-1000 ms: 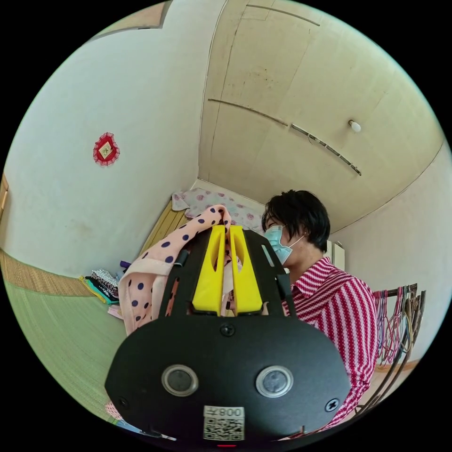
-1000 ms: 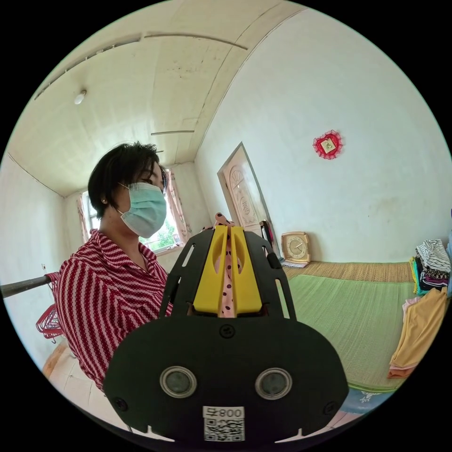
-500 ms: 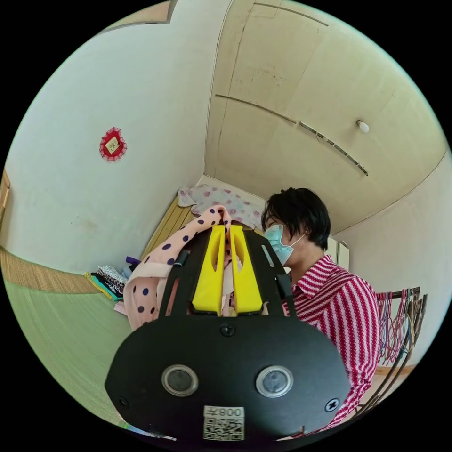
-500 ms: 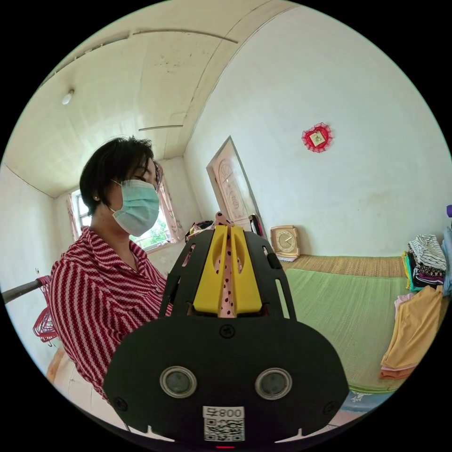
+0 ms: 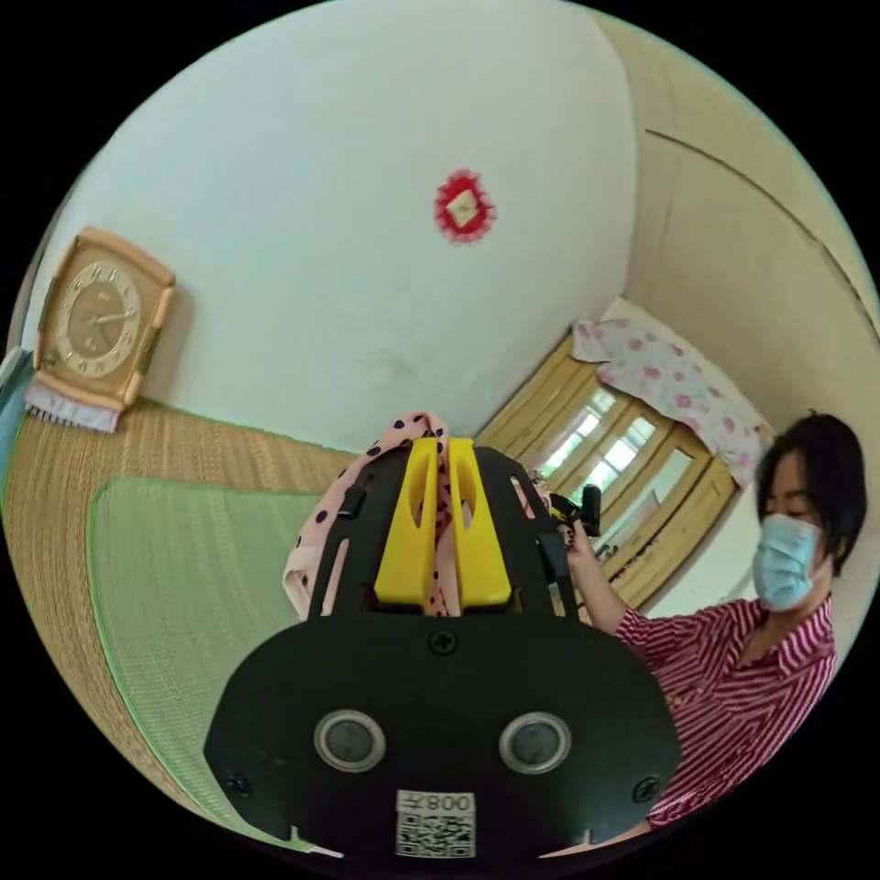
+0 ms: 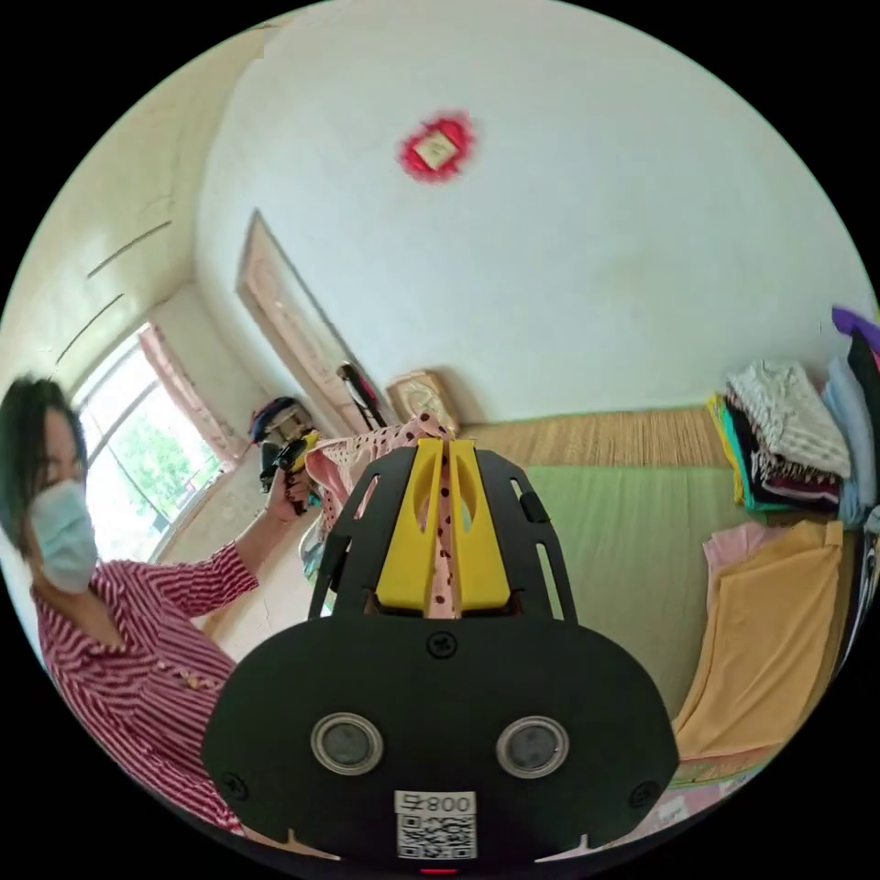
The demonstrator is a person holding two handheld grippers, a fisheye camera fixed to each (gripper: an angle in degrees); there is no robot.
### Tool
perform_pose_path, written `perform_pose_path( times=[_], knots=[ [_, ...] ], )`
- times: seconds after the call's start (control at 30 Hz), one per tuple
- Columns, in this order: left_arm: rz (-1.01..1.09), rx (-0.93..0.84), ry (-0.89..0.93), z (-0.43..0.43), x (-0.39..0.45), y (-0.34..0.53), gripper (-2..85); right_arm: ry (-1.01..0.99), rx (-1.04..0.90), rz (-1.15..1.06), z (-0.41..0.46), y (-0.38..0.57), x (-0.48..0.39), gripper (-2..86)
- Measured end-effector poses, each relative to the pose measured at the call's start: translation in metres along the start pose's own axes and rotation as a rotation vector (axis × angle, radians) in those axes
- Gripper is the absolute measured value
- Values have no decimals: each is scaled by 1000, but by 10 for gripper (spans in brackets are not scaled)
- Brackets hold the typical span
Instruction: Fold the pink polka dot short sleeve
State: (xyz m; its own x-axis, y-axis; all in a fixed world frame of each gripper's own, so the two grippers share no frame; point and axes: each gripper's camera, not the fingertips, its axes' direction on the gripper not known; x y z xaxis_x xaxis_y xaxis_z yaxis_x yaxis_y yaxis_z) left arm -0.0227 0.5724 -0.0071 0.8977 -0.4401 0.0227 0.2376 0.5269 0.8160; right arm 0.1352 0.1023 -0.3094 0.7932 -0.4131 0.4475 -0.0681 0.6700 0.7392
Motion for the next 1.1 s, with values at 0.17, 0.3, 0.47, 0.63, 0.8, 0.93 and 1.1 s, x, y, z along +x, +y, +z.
perform_pose_path(
  times=[0.17, 0.3, 0.47, 0.63, 0.8, 0.93, 1.1],
  knots=[
    [-268, -134, -247, 58, -74, -17, 40, 41, -246, 367, 185, -4, 141, 22],
    [-385, -197, -230, 54, -106, 14, 51, 94, -334, 509, 248, 51, 185, 31],
    [-566, -288, -245, 17, -104, 83, 70, 52, -375, 534, 261, 168, 167, 42],
    [-707, -292, -239, -20, -69, 135, 85, 37, -417, 581, 237, 278, 105, 61],
    [-713, -357, -218, -21, -41, 143, 96, 37, -407, 628, 209, 361, 30, 73],
    [-699, -377, -211, -11, -44, 132, 95, 55, -415, 667, 199, 419, -21, 78],
    [-690, -409, -206, -1, -44, 120, 65, 53, -435, 717, 200, 470, -53, 84]
  ],
)
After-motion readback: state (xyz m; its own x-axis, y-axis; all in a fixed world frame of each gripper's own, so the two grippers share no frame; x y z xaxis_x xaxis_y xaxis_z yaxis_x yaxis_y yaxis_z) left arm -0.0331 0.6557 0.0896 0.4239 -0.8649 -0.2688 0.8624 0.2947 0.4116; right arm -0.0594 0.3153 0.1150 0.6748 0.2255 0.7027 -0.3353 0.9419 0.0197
